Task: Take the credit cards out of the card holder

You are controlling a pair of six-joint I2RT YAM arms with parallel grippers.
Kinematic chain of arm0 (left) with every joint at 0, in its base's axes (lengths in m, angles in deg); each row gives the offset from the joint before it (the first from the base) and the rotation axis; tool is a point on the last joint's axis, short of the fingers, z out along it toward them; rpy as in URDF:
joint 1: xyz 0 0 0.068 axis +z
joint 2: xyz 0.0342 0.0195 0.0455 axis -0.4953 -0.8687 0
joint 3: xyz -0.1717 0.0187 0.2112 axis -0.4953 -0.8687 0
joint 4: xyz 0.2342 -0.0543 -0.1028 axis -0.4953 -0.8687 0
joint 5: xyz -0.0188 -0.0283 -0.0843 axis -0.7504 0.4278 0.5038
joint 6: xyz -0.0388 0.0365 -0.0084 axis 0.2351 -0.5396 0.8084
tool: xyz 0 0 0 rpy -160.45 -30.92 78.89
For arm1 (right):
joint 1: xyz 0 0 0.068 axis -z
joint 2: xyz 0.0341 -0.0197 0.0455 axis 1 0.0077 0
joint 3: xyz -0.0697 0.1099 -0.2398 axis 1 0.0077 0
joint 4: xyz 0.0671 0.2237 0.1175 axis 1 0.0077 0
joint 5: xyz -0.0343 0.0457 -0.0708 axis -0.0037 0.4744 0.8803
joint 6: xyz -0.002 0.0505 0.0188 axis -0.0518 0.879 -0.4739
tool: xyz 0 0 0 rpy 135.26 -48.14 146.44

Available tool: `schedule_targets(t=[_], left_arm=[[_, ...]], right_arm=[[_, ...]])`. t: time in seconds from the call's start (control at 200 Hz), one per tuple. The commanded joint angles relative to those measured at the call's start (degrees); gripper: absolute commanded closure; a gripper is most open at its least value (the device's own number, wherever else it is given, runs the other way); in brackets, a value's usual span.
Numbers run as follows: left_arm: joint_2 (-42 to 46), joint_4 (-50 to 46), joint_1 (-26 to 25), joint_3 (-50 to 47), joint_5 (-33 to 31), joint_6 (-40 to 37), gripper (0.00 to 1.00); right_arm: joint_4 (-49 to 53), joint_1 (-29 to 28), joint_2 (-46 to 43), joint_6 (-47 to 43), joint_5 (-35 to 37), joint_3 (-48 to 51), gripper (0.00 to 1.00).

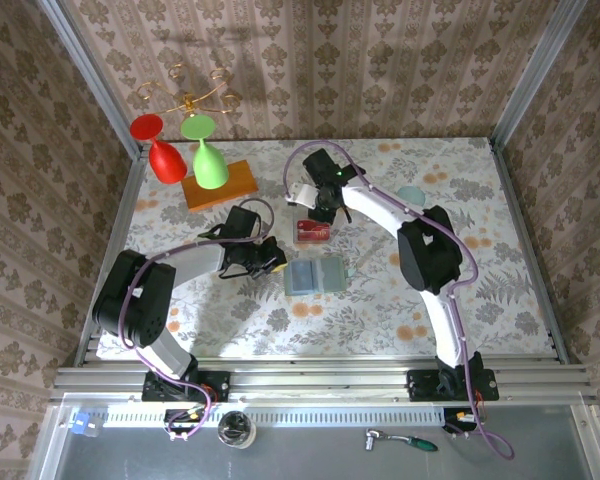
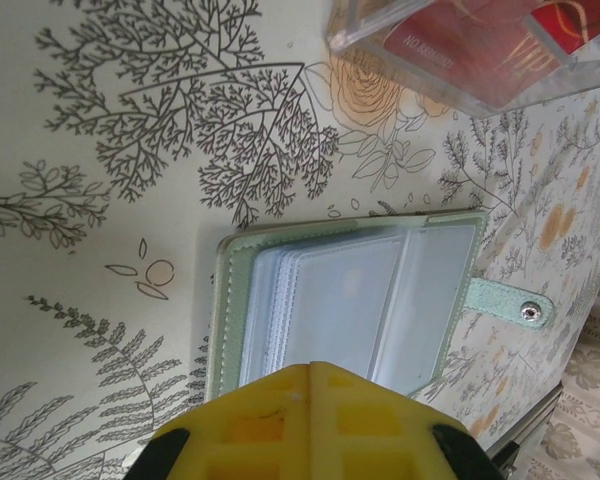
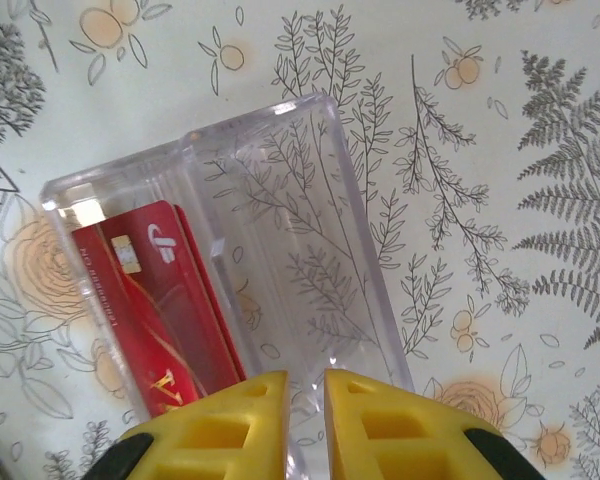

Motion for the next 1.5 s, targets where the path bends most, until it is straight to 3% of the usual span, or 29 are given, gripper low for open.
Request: schedule_targets(t=[0.0,0.46,0.695,1.12,1.495], left_arm=[[-0.33,-0.70,-0.50,1.17,0.77,-0.28,0.96],[-3.84,-2.12,-1.06,1.68,2.41,-2.69,0.96],[-3.52,-4.83,-1.15,1.51,-0.15,-4.56,0.96],[-4.74,-1.12,-2.01,-1.34,-0.53,-2.87,0.96],[-5.40,-1.05,-1.88,-1.26,-0.53,-3.01,0.97]], right_arm=[[-2.34,-0.22,-5.26,3.81,-0.25,2.40,0.81],[-9.03,-1.49,-16.39,22.33,-3.83,17.50,0.80],[-13.28,-2.99,-20.22,39.58,-6.51,24.02,0.80],[-27.31,-4.17,-22.72,76.07,-22.06,38.03,0.78],[-28.92,-4.43,-22.66,83.27,-25.92,42.89,0.78]])
